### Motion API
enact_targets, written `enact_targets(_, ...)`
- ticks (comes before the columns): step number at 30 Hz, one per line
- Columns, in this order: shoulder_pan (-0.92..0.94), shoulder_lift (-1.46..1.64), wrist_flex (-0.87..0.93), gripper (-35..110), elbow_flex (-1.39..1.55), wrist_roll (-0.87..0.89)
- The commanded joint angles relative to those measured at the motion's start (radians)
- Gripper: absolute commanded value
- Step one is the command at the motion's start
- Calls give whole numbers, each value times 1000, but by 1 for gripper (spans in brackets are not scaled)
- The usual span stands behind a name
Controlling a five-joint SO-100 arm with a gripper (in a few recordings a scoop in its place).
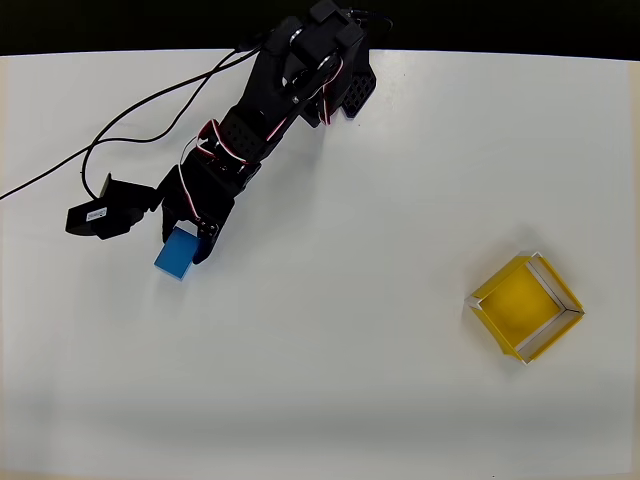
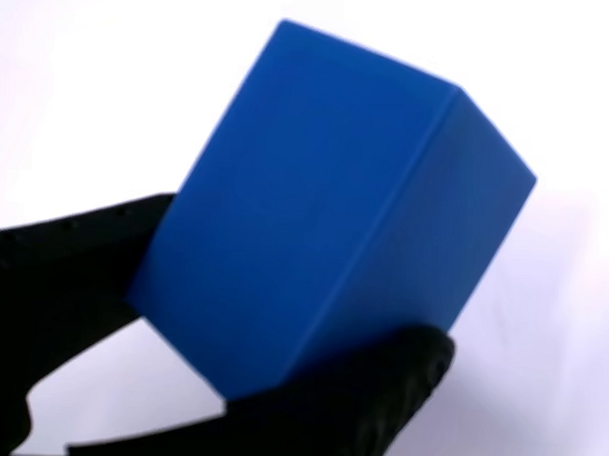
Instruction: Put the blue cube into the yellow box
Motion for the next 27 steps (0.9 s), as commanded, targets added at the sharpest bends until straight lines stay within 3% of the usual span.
enact_targets(1, -109, 233, -54, 19, 6, -9)
enact_targets(14, -652, 535, -184, 19, 35, 54)
enact_targets(27, -1042, 295, -394, 20, -238, 95)
